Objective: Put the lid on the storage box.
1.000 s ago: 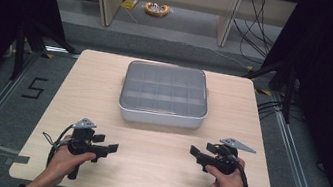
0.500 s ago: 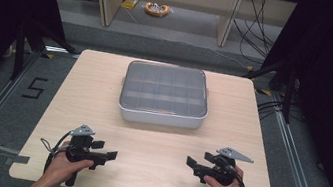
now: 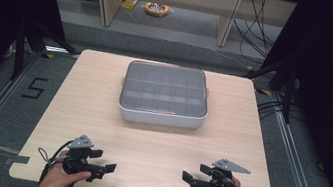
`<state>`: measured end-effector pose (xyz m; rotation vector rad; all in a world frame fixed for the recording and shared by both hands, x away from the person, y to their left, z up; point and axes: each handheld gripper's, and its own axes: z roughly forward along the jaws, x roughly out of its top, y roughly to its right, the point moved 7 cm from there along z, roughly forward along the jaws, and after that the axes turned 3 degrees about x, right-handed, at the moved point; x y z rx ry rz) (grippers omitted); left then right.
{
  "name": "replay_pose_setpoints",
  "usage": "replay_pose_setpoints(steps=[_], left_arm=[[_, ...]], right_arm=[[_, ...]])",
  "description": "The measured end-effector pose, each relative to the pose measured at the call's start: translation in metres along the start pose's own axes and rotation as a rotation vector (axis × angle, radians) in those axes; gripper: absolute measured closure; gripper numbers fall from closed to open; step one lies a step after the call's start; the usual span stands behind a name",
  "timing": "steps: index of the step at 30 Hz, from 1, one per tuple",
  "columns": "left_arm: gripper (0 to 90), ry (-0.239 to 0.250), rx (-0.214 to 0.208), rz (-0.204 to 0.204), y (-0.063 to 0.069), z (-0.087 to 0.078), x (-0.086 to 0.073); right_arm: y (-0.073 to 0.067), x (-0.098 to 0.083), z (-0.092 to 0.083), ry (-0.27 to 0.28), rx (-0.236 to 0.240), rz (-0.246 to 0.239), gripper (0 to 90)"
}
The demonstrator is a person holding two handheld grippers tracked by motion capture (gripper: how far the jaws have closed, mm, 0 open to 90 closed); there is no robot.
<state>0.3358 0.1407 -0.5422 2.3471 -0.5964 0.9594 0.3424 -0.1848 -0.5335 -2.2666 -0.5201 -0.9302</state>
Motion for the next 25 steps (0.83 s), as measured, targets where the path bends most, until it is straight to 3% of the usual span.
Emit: replay_pose_setpoints(steps=[3, 8, 9, 10, 11, 12, 13, 14, 16, 17, 19, 20, 25], left_arm=[[19.6, -0.006, -0.008, 0.018, 0.006, -0.003, -0.005], [19.7, -0.030, -0.013, 0.041, 0.011, -0.006, -0.013], [19.8, -0.022, -0.010, 0.035, 0.013, -0.005, -0.014], [19.8, -0.036, -0.018, 0.046, 0.014, -0.006, -0.016], [19.8, -0.038, -0.018, 0.044, 0.015, -0.006, -0.016], [19.8, -0.031, -0.022, 0.039, 0.017, -0.006, -0.017], [19.8, -0.028, -0.021, 0.043, 0.018, -0.006, -0.017], [19.8, -0.036, -0.026, 0.047, 0.018, -0.006, -0.018], [20.0, -0.043, -0.021, 0.059, 0.018, -0.007, -0.019], [20.1, -0.045, -0.019, 0.063, 0.017, -0.007, -0.019], [20.2, -0.038, -0.018, 0.047, 0.018, -0.007, -0.019], [20.3, -0.038, -0.016, 0.049, 0.017, -0.007, -0.018], [20.5, -0.029, -0.008, 0.044, 0.016, -0.006, -0.018]], right_arm=[[-0.001, -0.008, -0.002, -0.027, -0.024, -0.014, 18.2], [-0.009, -0.019, -0.006, -0.036, 0.004, -0.027, 18.3], [-0.011, -0.021, -0.007, -0.046, -0.003, -0.023, 18.2], [-0.016, -0.024, -0.008, -0.042, 0.007, 0.015, 18.2], [-0.014, -0.026, -0.008, -0.050, 0.007, -0.036, 18.2], [-0.016, -0.028, -0.010, -0.057, -0.010, -0.024, 18.2], [-0.020, -0.030, -0.010, -0.055, 0.011, 0.006, 18.2], [-0.016, -0.030, -0.011, -0.050, 0.003, -0.047, 18.2], [-0.020, -0.033, -0.012, -0.057, 0.010, -0.015, 18.2], [-0.017, -0.032, -0.013, -0.053, -0.002, -0.046, 18.2], [-0.019, -0.034, -0.015, -0.059, -0.003, -0.023, 18.2], [-0.016, -0.033, -0.015, -0.049, -0.017, -0.054, 18.2], [-0.014, -0.033, -0.014, -0.046, -0.002, -0.040, 18.6]])
